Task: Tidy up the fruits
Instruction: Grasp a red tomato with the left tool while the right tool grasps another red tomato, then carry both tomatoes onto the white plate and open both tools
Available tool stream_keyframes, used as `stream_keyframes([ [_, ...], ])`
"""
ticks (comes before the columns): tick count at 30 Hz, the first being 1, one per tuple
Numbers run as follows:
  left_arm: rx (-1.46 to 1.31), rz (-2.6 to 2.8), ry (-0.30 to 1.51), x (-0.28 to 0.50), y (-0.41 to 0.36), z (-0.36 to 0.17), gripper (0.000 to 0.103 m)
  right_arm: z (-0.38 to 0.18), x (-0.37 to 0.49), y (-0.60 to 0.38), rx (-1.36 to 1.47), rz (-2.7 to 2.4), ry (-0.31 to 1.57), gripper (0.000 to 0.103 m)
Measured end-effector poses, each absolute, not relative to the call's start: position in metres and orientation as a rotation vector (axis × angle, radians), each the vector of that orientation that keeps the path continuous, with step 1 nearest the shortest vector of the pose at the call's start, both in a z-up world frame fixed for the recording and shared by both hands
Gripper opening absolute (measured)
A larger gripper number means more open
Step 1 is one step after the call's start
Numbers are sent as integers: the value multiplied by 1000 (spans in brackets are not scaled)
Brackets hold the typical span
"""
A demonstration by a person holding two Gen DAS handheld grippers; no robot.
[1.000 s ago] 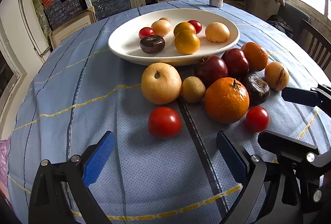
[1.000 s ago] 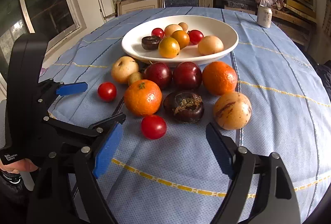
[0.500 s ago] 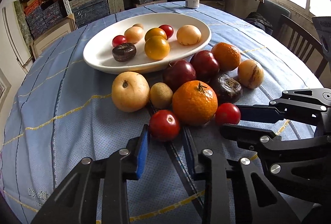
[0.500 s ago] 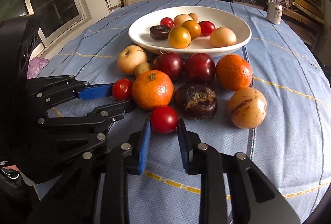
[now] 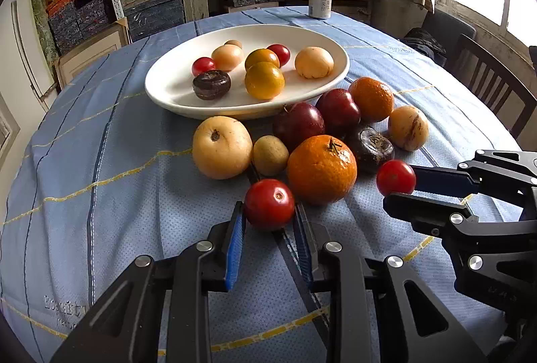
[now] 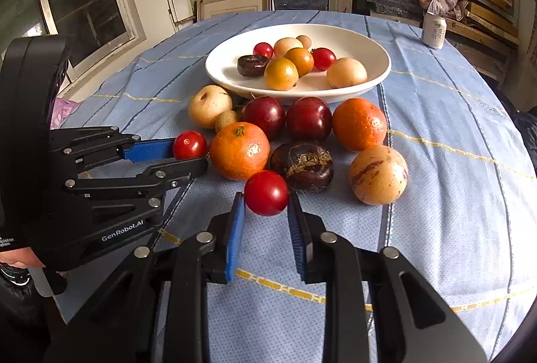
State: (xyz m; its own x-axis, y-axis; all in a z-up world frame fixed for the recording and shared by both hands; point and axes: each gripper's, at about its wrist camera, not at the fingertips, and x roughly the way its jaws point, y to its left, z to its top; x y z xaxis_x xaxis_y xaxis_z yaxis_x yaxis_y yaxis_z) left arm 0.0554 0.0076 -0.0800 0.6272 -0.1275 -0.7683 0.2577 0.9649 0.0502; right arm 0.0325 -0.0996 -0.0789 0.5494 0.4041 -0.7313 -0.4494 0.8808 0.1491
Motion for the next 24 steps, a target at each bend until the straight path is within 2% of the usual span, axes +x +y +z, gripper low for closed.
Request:
stream_keyframes([
  [16, 110, -207, 740, 48, 18, -31, 29, -34, 31, -128, -27, 451, 719, 25],
  [24, 90, -177, 729, 82, 23, -16, 29, -10, 68, -133, -59, 462, 646, 25],
])
